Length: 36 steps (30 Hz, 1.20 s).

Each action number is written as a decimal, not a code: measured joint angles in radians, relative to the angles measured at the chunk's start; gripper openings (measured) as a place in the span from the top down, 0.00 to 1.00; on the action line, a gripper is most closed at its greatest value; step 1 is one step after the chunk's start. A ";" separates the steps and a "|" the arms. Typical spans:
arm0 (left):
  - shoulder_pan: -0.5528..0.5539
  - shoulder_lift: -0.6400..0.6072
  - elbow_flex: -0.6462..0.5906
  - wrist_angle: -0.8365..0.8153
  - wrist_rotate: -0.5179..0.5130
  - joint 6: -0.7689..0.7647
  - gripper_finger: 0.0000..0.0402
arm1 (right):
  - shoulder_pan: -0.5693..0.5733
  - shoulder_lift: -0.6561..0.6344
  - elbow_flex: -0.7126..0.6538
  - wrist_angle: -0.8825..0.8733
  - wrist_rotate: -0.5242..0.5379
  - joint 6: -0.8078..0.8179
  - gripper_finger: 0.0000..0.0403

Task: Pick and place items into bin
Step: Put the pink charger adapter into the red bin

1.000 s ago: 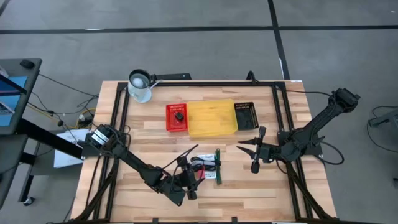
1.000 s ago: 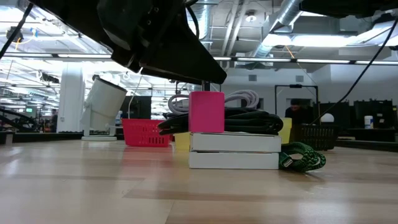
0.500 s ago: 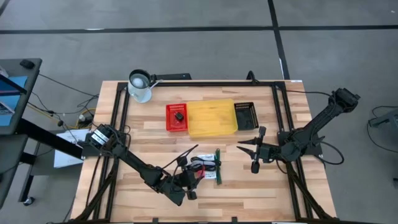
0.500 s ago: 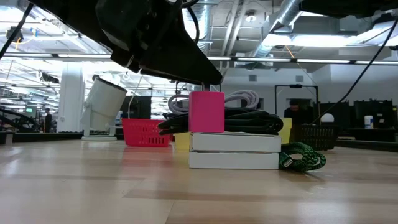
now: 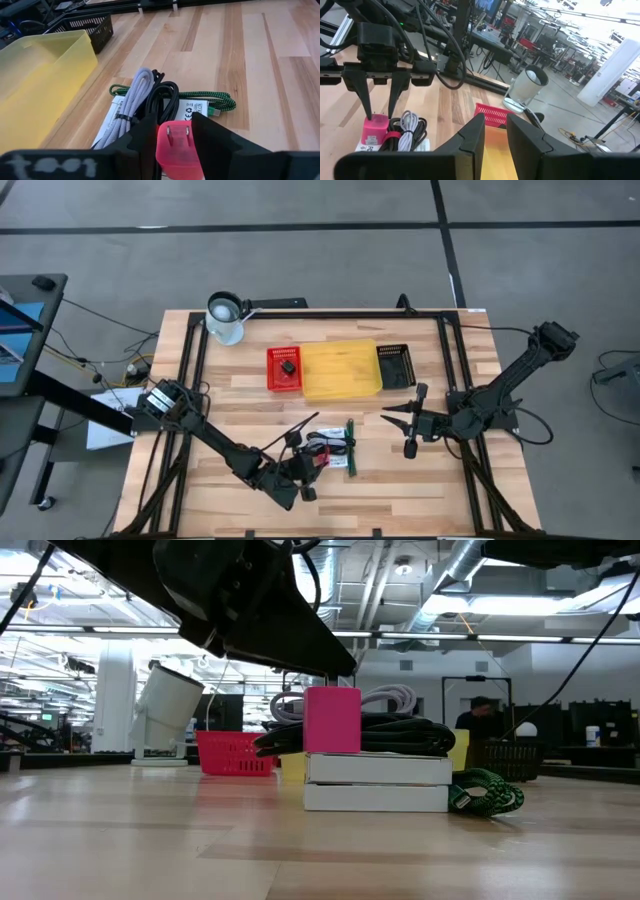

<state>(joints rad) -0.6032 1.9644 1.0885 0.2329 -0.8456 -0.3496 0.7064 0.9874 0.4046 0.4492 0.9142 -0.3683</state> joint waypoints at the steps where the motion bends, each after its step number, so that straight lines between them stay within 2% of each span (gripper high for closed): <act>1: 0.001 0.000 0.000 -0.001 0.005 0.000 0.72 | 0.000 0.000 0.000 0.000 0.000 0.000 0.81; 24: 0.008 -0.001 0.000 -0.018 0.029 -0.016 0.72 | 0.000 0.000 0.000 0.000 0.000 -0.006 0.81; 36: 0.008 -0.002 0.000 -0.017 0.028 -0.016 0.89 | 0.000 0.000 0.000 0.000 0.000 -0.006 0.81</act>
<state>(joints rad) -0.5949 1.9625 1.0882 0.2157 -0.8173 -0.3653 0.7063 0.9874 0.4046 0.4488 0.9142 -0.3748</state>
